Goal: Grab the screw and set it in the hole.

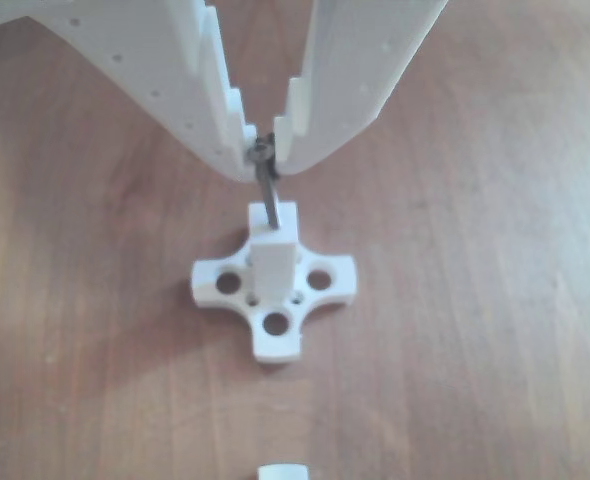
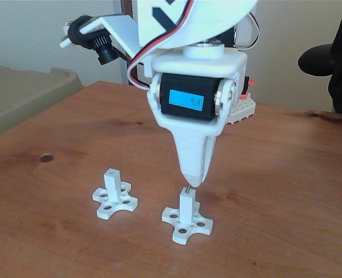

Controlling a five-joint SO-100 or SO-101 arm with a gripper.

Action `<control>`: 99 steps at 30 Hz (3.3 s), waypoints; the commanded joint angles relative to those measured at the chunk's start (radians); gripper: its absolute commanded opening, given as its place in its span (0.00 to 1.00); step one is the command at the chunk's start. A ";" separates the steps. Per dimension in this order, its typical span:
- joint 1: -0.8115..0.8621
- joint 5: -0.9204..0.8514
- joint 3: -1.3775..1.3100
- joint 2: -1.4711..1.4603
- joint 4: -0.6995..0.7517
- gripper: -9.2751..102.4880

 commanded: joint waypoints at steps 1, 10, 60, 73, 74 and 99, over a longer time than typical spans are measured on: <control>-0.006 -0.002 -0.006 0.052 0.011 0.04; -0.006 -0.002 -0.003 0.061 0.011 0.04; -0.005 -0.008 0.005 0.089 0.020 0.04; 0.002 -0.011 0.008 0.086 0.008 0.04; 0.003 -0.011 0.009 0.084 0.006 0.04; 0.044 0.003 0.008 0.072 -0.029 0.09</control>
